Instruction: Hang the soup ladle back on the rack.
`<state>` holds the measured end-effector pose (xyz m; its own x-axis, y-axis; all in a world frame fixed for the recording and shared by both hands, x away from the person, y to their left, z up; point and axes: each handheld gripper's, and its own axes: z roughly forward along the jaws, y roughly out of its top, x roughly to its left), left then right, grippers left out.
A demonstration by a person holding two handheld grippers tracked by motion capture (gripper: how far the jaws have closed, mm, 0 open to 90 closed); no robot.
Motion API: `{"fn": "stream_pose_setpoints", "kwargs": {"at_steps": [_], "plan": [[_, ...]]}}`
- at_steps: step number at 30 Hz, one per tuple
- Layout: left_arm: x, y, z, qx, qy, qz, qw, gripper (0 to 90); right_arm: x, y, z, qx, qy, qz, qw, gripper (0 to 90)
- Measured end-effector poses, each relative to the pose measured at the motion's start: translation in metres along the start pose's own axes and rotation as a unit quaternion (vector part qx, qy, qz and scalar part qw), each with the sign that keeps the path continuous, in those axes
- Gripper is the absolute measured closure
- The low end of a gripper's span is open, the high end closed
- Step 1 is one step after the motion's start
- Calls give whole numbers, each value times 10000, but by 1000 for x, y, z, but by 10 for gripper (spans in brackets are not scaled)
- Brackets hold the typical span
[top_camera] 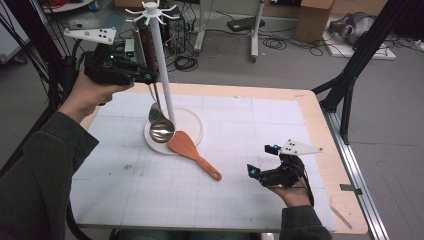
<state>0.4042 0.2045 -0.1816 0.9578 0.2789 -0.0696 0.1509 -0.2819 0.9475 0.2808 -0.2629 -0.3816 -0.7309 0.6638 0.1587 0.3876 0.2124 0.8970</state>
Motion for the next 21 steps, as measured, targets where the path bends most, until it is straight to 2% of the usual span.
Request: {"fn": "stream_pose_setpoints", "kwargs": {"at_steps": [14,21], "plan": [[10,1,-4,0,97,-134,9999,733,0,1,0,-59,15,-42,10000,5],[15,-1,-2,35,142,-206,9997,733,1,1,0,-60,31,-38,10000,5]]}}
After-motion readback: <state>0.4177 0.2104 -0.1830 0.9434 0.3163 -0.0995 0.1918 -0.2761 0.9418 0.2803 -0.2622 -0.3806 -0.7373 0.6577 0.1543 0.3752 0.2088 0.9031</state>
